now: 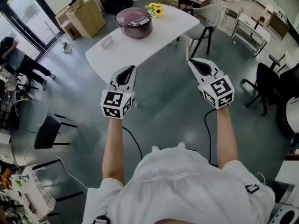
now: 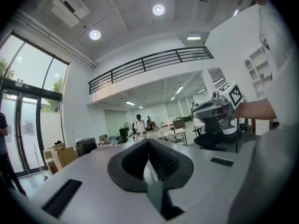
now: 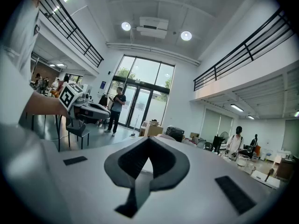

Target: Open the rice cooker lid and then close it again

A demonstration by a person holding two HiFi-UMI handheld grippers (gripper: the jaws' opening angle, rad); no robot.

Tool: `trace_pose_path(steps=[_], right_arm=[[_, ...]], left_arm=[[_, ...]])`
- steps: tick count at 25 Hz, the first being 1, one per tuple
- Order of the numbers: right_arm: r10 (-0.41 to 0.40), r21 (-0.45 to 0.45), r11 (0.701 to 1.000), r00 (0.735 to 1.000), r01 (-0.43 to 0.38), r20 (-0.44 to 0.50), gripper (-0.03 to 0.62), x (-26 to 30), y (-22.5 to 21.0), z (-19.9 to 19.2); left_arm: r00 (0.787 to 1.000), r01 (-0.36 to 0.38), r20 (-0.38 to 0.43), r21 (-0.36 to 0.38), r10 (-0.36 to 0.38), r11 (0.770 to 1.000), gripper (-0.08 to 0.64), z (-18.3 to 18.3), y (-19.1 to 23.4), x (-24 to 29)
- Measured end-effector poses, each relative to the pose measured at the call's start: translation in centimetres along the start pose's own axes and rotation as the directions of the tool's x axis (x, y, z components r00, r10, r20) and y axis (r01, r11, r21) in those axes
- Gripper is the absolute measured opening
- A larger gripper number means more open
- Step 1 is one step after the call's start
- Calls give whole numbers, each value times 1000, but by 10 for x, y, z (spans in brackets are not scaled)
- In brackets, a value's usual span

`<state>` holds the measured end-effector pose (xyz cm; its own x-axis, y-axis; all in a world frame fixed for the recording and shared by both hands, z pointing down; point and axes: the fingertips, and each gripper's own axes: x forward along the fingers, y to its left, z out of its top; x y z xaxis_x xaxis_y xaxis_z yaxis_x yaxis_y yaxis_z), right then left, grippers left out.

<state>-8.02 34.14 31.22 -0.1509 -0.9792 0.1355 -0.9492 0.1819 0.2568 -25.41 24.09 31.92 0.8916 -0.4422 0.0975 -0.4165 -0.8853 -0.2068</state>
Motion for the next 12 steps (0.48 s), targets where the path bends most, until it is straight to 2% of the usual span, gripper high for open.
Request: trace_pose_path(steps=[5, 12], right_arm=[[-21, -4, 1000, 1000, 21, 17, 17, 0, -10, 0], [17, 15, 1000, 1000, -18, 3, 17, 0, -15, -8]], left_arm=[[1000, 13, -24, 16, -13, 1000, 15, -4, -4, 7], [999, 4, -40, 12, -3, 1000, 17, -9, -7, 17]])
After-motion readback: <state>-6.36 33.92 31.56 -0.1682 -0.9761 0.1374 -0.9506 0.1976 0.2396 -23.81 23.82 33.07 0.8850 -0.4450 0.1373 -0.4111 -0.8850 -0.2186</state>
